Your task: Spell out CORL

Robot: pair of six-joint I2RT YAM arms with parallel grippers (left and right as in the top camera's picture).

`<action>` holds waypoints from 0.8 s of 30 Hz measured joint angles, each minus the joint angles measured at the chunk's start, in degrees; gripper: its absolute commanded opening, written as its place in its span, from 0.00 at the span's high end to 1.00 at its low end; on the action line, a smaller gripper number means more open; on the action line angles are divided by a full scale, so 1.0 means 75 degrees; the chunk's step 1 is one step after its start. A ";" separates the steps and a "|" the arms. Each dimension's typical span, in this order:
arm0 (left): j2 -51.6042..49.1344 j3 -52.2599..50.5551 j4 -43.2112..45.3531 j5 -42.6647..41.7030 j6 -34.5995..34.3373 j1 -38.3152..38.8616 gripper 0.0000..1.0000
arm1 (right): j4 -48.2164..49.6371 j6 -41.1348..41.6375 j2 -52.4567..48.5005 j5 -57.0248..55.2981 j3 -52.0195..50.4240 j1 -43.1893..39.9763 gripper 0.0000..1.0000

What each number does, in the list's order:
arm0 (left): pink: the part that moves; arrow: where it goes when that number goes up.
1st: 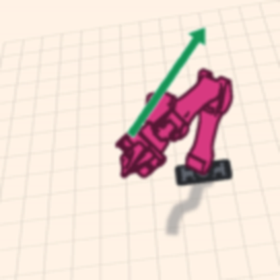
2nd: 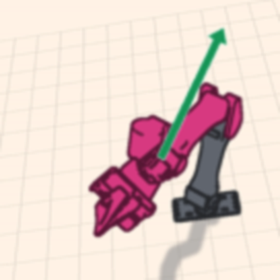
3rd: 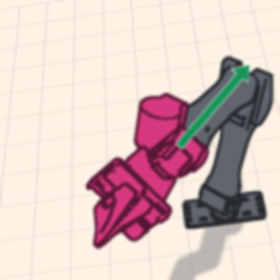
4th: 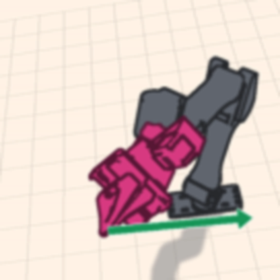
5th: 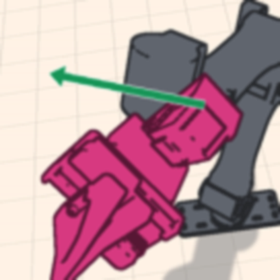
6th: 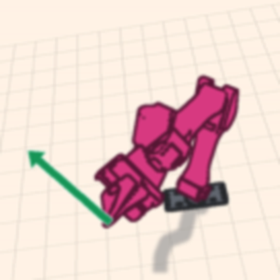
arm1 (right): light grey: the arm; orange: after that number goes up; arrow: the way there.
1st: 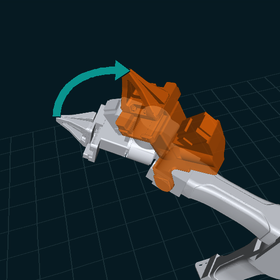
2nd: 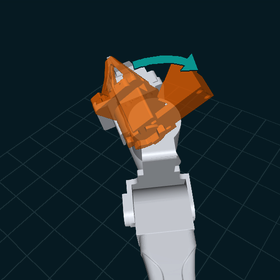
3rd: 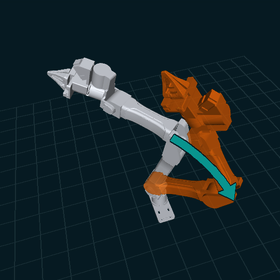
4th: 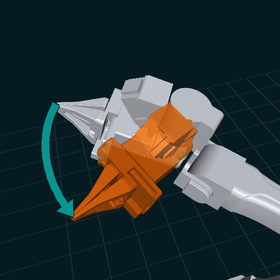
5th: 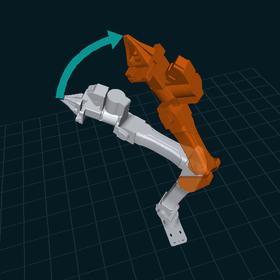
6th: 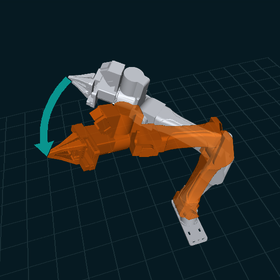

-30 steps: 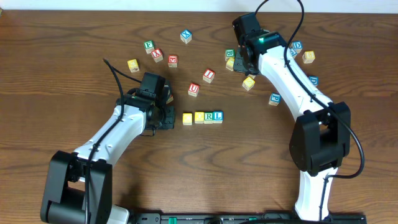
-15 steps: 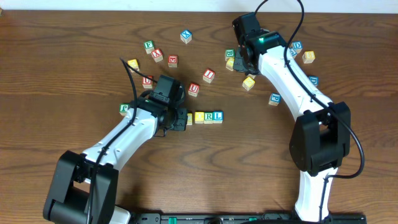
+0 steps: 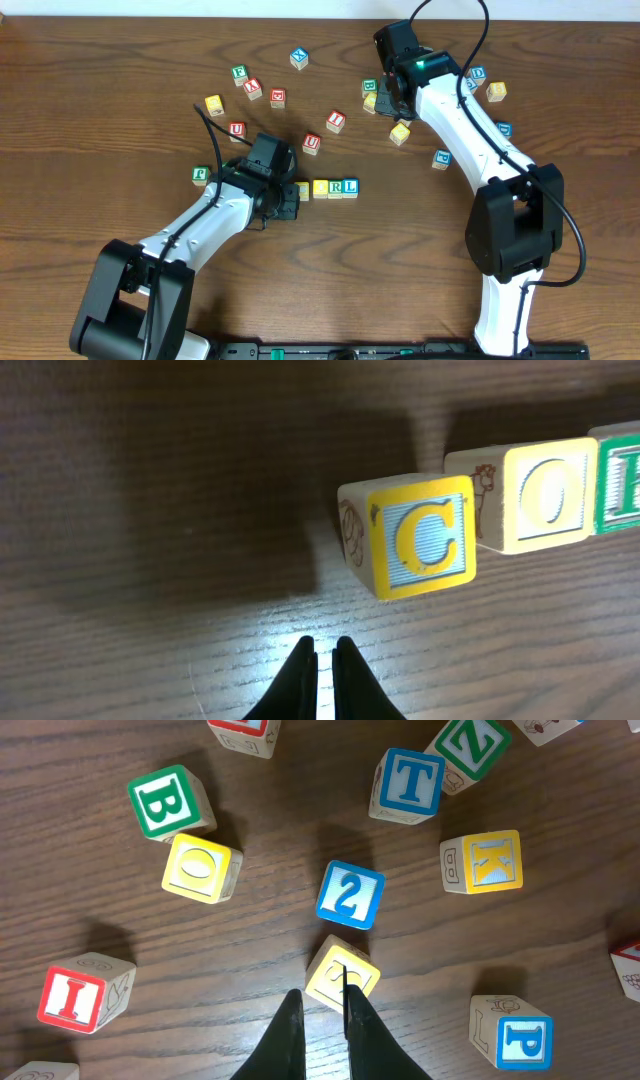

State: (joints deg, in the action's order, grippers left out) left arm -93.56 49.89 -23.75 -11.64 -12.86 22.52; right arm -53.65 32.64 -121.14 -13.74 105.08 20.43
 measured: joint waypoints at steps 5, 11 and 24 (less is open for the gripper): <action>0.0000 -0.0020 0.0402 0.0000 -0.0099 0.0000 0.92 | -0.0003 0.0000 0.0000 0.0000 0.0000 0.0000 0.92; 0.0000 -0.0020 0.0577 0.0000 -0.0117 0.0000 0.92 | -0.0006 0.0000 0.0000 0.0000 0.0000 0.0000 0.93; 0.0000 -0.0020 0.0629 -0.0044 -0.0300 0.0000 0.92 | -0.0009 0.0000 0.0000 0.0000 0.0000 -0.0009 0.93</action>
State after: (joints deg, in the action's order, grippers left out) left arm -93.56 49.74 -19.03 -11.97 -15.11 22.52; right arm -53.71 32.64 -121.14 -13.74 105.08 20.36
